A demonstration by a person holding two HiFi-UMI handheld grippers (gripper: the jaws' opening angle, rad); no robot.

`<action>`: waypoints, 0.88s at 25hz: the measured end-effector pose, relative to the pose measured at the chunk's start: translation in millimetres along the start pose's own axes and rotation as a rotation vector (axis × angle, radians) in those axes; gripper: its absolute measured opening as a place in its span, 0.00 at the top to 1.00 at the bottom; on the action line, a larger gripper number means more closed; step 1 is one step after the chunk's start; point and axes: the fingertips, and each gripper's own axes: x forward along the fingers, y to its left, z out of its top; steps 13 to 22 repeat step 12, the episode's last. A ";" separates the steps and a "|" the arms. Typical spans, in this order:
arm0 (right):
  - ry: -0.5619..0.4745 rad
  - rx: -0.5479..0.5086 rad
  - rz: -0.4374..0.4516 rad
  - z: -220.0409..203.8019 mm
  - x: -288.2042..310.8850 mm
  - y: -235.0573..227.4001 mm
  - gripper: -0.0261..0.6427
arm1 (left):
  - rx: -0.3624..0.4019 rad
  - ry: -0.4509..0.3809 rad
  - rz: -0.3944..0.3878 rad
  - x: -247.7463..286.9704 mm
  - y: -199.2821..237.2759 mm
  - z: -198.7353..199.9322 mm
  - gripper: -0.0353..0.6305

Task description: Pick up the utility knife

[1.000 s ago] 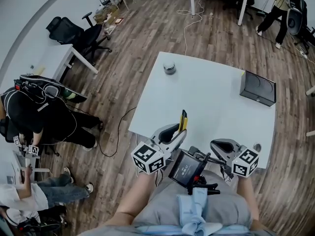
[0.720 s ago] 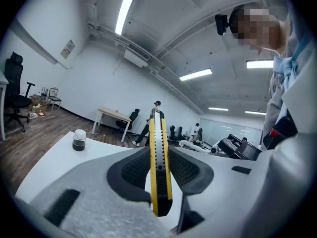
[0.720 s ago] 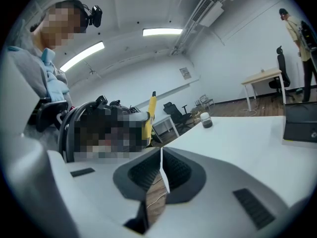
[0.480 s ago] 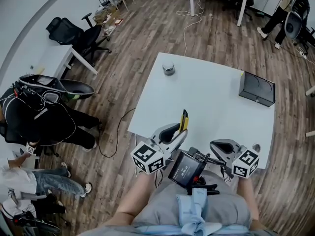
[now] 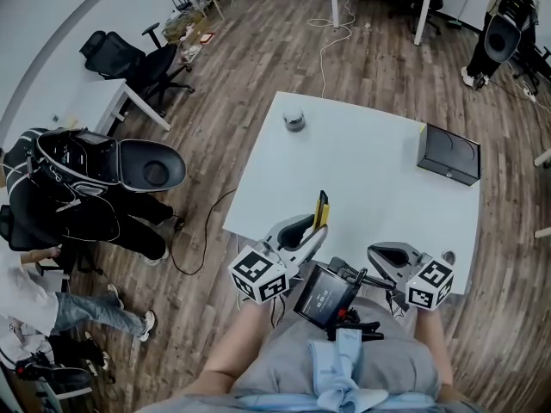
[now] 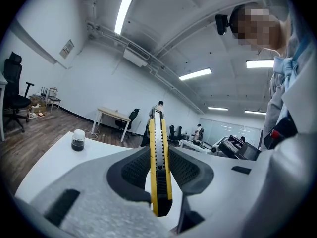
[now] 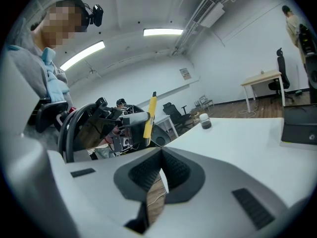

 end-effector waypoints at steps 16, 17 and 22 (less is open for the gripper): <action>0.003 0.003 -0.002 -2.6 -3.1 0.8 0.92 | 0.002 0.011 0.001 -0.1 -1.8 -1.3 0.76; 0.003 0.003 -0.002 -2.6 -3.1 0.8 0.92 | 0.002 0.011 0.001 -0.1 -1.8 -1.3 0.76; 0.003 0.003 -0.002 -2.6 -3.1 0.8 0.92 | 0.002 0.011 0.001 -0.1 -1.8 -1.3 0.76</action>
